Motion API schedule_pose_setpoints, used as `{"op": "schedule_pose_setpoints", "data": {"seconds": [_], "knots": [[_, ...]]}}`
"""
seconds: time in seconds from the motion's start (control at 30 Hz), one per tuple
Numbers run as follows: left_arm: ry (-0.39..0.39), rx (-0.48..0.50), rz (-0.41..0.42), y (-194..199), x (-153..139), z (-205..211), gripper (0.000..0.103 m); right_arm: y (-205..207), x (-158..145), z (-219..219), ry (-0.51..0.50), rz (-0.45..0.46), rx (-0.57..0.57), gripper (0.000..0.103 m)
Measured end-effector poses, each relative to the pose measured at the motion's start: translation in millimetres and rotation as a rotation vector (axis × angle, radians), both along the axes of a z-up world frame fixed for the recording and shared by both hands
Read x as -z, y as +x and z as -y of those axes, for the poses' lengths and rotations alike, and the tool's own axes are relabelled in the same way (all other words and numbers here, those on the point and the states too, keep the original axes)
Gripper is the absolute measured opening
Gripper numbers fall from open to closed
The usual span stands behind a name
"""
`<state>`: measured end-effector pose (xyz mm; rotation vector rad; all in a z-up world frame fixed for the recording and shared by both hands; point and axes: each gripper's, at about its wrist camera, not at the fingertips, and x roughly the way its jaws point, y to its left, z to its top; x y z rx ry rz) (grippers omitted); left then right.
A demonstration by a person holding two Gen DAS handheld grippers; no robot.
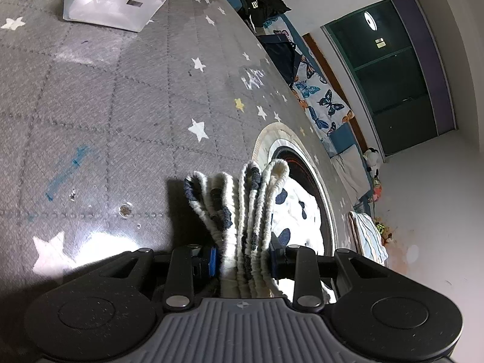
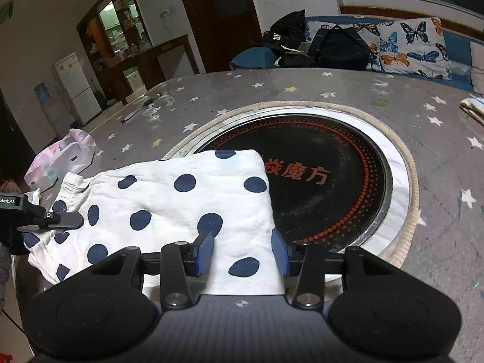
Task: Fold clothes
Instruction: 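Grasp the polka-dot pants edge with the right gripper while the left gripper holds the bundle, then carry the pants with both grippers and lower them onto the table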
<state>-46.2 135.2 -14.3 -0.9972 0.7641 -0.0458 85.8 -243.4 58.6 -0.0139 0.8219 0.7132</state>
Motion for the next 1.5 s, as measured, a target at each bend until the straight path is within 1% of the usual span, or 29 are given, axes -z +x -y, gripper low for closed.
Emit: {"op": "schedule_pose_setpoints", "data": {"seconds": [0.13,0.23,0.43,0.53,0.57,0.6,0.63,0.73,0.83,0.93,1.0,1.13,1.33,1.5], "knots": [[0.001,0.001,0.001,0.7,0.2,-0.1,0.033,-0.6,-0.2,-2.1,-0.005,0.006,0.002,0.042],[0.002,0.002,0.002,1.4,0.6,-0.6,0.034,2.1,-0.5,-0.5,-0.011,0.018,0.026,0.042],[0.008,0.005,0.003,1.9,0.5,-0.7,0.034,6.8,4.3,4.5,0.022,-0.017,0.041,0.043],[0.012,0.006,0.005,1.9,0.2,-0.3,0.034,4.1,5.3,3.4,0.036,-0.030,0.024,0.039],[0.013,0.006,0.005,1.9,0.1,-0.1,0.034,2.8,5.5,2.8,0.040,-0.033,0.017,0.032],[0.014,0.007,0.005,2.0,0.0,0.0,0.033,1.5,4.4,2.9,0.046,-0.029,0.020,0.029],[0.019,0.008,0.004,2.4,-0.7,0.4,0.032,0.2,3.3,3.1,0.052,-0.026,0.023,0.022],[0.044,0.014,-0.006,4.9,-4.3,3.2,0.032,-3.8,0.0,3.6,0.069,-0.017,0.030,0.011],[0.075,0.027,-0.010,8.1,-10.4,8.0,0.031,-7.8,-3.4,4.3,0.086,-0.008,0.038,0.009],[0.088,0.046,0.001,11.9,-17.0,14.7,0.031,-14.7,-11.2,14.0,0.105,0.018,0.055,0.008],[0.095,0.068,0.012,17.2,-22.7,23.3,0.031,-19.1,-16.0,21.7,0.118,0.035,0.071,0.008],[0.110,0.141,0.030,38.1,-32.5,53.1,0.031,-27.1,-27.2,48.2,0.125,0.073,0.137,0.008],[0.123,0.283,0.065,78.6,-45.1,120.0,0.031,-33.0,-47.5,112.1,0.105,0.135,0.290,0.008],[0.141,0.383,0.090,112.9,-53.0,173.5,0.031,-30.9,-55.5,160.8,0.085,0.157,0.414,0.008]]}}
